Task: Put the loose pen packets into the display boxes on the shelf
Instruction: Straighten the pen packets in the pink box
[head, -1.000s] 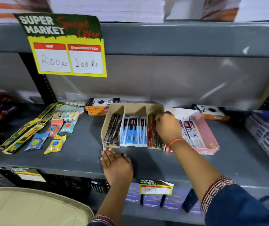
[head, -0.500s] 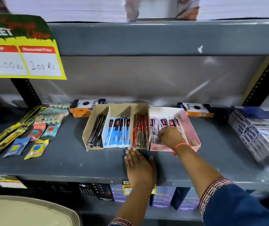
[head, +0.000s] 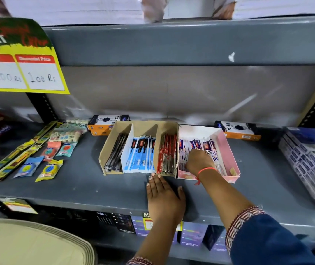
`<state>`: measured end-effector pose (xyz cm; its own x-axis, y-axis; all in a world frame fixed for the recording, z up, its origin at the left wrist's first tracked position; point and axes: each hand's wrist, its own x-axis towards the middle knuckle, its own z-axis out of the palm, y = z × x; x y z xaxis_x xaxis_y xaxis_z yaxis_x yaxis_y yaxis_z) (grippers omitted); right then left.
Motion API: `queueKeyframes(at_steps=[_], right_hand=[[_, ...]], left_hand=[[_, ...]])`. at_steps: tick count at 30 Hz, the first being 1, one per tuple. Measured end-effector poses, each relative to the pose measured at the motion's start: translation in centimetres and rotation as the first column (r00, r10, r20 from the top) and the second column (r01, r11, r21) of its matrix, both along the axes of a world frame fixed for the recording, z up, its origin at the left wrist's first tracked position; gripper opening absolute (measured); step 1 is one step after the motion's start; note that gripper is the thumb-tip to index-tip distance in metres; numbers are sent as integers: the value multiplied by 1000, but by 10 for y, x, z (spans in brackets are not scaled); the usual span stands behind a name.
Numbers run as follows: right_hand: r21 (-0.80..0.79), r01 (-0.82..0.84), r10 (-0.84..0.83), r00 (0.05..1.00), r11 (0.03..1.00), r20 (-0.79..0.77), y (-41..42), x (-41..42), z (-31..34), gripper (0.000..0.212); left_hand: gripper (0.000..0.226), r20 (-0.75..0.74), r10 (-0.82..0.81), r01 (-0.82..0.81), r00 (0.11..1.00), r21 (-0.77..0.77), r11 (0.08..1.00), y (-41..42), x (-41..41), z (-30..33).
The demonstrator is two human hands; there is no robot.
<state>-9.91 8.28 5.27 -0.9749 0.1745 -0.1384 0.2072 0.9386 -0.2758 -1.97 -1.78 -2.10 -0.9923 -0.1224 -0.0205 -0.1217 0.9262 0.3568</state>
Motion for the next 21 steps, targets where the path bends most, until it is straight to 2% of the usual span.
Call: queueKeyframes(at_steps=[6, 13, 15, 18, 21], right_hand=[[90, -23, 22, 1000, 996, 9, -5, 1, -1, 33], [33, 18, -17, 1000, 999, -24, -3, 0, 0, 33], [-33, 59, -60, 998, 998, -31, 1, 0, 1, 33], [-230, 162, -171, 985, 960, -18, 14, -3, 6, 31], [-499, 281, -274, 958, 820, 87, 32, -7, 15, 35]], left_hand=[[76, -28, 6, -5, 1000, 11, 1000, 0, 1, -1], [76, -43, 5, -4, 999, 29, 1000, 0, 1, -1], [76, -37, 5, -4, 999, 23, 1000, -1, 1, -2], [76, -34, 3, -3, 999, 8, 1000, -1, 1, -1], [75, -45, -8, 7, 999, -9, 1000, -1, 2, -2]])
